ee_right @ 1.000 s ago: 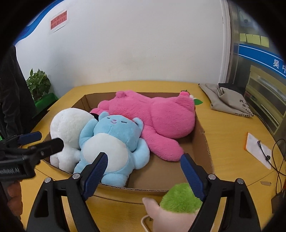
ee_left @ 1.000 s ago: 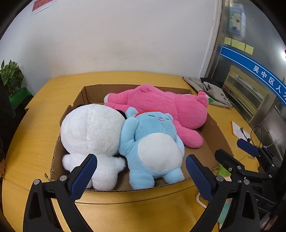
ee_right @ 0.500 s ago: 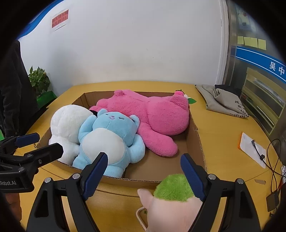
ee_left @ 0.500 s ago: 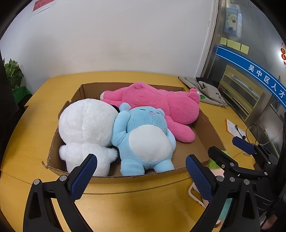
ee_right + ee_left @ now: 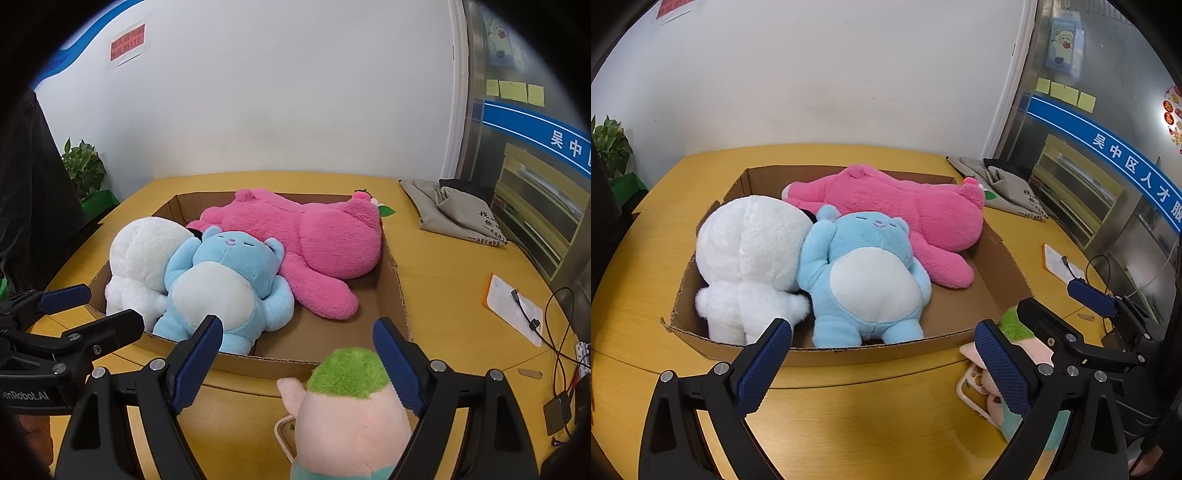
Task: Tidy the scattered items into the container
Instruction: 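Move both grippers toward the pig plush with green hair, then close both grippers on the pig plush's body, then lift the pig plush with both grippers and lower it into the box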
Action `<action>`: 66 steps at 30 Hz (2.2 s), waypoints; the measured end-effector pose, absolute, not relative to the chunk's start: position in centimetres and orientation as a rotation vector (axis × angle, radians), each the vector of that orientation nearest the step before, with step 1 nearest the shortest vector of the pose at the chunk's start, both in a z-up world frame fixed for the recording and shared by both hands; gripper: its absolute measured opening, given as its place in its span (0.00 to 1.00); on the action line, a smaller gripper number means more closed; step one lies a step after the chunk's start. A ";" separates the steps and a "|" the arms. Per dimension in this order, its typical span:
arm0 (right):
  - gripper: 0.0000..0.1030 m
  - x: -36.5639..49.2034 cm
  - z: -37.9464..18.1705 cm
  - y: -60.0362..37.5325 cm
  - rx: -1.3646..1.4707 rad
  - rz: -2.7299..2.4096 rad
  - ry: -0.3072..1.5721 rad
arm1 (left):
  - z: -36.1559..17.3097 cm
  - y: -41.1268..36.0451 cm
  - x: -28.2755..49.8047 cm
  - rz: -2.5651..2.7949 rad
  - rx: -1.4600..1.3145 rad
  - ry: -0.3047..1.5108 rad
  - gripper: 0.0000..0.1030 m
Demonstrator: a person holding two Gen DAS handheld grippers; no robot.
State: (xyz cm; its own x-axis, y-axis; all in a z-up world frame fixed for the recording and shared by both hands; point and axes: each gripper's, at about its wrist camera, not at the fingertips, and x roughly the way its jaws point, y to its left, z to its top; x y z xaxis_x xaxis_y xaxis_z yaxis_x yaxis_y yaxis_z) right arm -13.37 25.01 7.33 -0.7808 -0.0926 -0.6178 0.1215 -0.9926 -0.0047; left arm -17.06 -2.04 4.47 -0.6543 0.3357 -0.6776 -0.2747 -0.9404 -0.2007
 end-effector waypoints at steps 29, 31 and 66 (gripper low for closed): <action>0.81 -6.2 -0.1 32.1 1.158 -2.544 -0.088 | -1.7 7.4 -19.5 2.152 -1.239 -0.216 0.99; 0.81 -5.9 0.4 31.9 1.155 -2.523 -0.051 | -1.9 7.9 -19.4 2.126 -1.236 -0.213 0.93; 0.59 -19.4 6.6 28.3 0.604 -2.706 0.089 | 10.0 10.9 -33.9 2.206 -0.935 0.041 0.53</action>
